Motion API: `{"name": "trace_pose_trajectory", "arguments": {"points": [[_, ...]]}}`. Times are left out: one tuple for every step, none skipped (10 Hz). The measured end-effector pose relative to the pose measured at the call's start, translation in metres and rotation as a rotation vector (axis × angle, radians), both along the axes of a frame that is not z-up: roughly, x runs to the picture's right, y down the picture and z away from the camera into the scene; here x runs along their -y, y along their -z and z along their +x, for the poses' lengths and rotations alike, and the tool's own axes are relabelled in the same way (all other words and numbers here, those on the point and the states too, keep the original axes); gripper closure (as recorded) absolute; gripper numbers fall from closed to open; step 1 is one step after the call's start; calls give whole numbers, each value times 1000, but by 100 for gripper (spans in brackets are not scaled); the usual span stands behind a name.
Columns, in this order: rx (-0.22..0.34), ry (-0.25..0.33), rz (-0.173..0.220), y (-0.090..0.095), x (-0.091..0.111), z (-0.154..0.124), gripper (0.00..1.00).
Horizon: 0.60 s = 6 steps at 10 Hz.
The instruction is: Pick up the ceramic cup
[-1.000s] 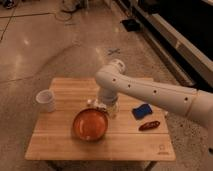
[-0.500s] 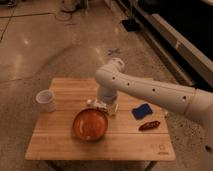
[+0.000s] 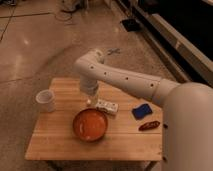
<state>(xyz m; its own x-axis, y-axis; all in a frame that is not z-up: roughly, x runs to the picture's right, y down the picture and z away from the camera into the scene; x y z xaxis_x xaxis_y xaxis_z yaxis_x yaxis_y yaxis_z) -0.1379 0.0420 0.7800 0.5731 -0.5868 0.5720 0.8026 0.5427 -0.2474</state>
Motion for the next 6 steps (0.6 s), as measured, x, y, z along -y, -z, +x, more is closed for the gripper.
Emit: {"name": "trace_pose_trajectory", "arguments": {"points": [[42,36,-2,-1,1,-26,35],[72,66,-3,-2,2,-45,35],[92,88,1,-3,3,-58,35],[116,115,8,-5,8,-76,35],[131,133,14,-6,11,-89,35],[141,147,17,-7,13,-97,35]]}}
